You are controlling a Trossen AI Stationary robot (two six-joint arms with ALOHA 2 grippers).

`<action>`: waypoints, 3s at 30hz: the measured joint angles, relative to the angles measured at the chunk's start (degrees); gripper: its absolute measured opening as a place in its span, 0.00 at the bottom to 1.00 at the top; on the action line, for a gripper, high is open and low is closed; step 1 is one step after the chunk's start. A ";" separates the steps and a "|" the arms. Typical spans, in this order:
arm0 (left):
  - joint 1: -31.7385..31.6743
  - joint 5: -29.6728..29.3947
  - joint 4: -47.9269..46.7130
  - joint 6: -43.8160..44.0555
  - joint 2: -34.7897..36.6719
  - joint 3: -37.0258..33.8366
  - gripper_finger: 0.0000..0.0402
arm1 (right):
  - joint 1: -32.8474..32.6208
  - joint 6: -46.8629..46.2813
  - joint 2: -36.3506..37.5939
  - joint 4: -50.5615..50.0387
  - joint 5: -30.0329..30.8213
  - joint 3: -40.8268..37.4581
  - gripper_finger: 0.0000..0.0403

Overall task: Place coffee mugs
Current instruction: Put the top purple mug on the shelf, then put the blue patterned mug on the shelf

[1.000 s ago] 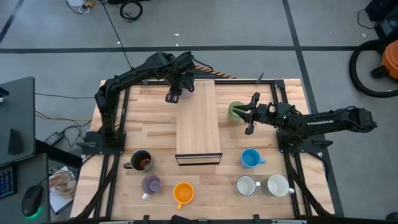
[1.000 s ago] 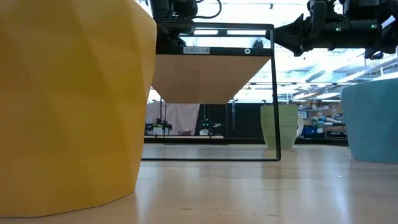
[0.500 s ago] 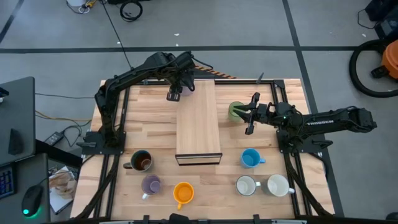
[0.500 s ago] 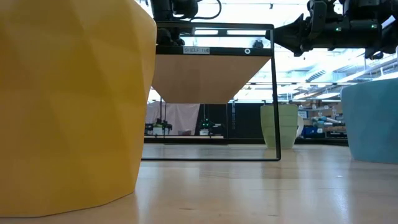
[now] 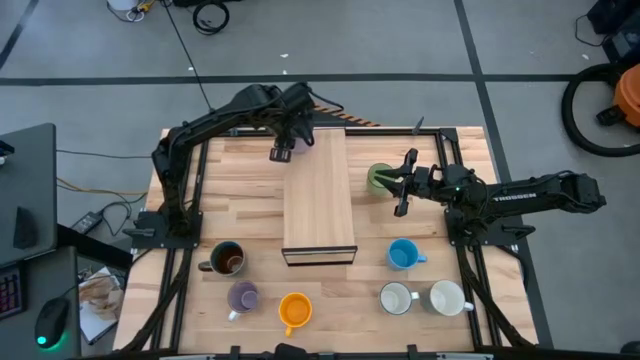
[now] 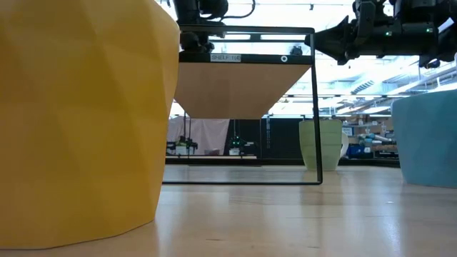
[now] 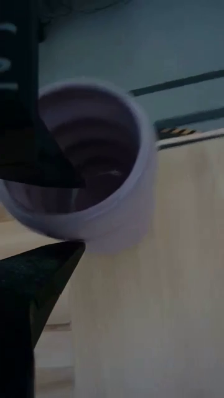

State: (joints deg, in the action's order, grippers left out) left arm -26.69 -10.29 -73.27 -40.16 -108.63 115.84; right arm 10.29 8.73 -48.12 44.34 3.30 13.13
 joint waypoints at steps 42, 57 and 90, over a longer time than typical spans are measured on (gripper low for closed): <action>29.80 6.68 -16.83 51.52 11.47 -1.28 0.53 | 0.09 6.44 0.15 4.86 0.04 0.04 0.19; 46.66 2.58 -5.65 90.17 31.15 -35.38 0.45 | 0.10 7.93 -0.42 2.71 -0.34 1.81 0.19; 58.48 9.49 3.70 121.73 16.49 -44.24 0.43 | 0.08 5.58 -0.63 1.79 -10.88 1.81 0.19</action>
State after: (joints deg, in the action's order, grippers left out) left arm 31.79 -0.80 -69.57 81.58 -92.14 71.59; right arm 10.37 14.31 -48.75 46.13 -7.59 14.94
